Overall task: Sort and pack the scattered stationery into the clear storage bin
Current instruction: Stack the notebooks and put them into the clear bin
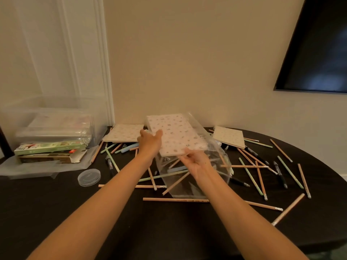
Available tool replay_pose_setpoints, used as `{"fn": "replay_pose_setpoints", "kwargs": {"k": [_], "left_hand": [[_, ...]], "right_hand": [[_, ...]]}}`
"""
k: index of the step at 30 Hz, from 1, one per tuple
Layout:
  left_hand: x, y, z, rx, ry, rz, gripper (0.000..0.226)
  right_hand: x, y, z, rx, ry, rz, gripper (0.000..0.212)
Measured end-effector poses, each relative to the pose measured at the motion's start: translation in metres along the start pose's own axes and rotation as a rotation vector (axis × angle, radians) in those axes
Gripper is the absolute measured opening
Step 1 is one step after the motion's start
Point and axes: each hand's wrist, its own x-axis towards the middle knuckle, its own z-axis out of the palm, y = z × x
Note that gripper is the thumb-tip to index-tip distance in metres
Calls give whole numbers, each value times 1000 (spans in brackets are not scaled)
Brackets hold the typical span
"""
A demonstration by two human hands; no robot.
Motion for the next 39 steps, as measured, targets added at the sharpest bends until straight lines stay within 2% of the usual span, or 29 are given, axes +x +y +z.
{"fn": "replay_pose_setpoints", "kwargs": {"k": [1, 2, 5, 10, 14, 18, 21, 24, 29, 30, 32, 35, 37, 39], "left_hand": [[2, -2, -1, -112, -67, -156, 61], [2, -4, -3, -191, -138, -232, 62], [1, -16, -7, -211, -270, -209, 47], [0, -31, -24, -218, -384, -190, 49], [-11, -44, -41, -213, -453, -333, 32], [-18, -58, -51, -210, -402, -480, 27], [-18, -65, -50, -87, -350, -476, 47], [-18, -65, -48, 162, -328, -430, 70], [-25, -62, -44, 534, -250, -359, 103], [-27, -60, -45, 648, -253, -321, 101], [-31, -53, -46, 880, -245, -210, 81], [-29, -36, -46, 1208, -150, -3, 56], [-20, -27, -39, 1256, -95, 92, 44], [-9, -19, -29, 1237, -56, 144, 34]], "right_hand": [[-3, 4, 2, -12, -5, 10, 48], [-6, 8, 5, -30, -1, 19, 49], [-3, 17, 7, -108, 29, 26, 55], [4, 35, 5, -196, 73, 44, 55], [-5, 45, 6, -499, 92, 66, 53], [-13, 51, 2, -681, 114, 160, 43], [-18, 50, -1, -759, 82, 229, 39], [-21, 40, -1, -1003, 98, 217, 33], [-37, 17, -8, -1317, 67, 234, 43], [-41, 13, -8, -1355, 42, 234, 46], [-49, 0, -6, -1408, -6, 243, 45], [-58, -26, 2, -1492, -70, 233, 31], [-60, -43, 7, -1525, -86, 162, 22], [-55, -58, 8, -1521, -31, 64, 20]]}}
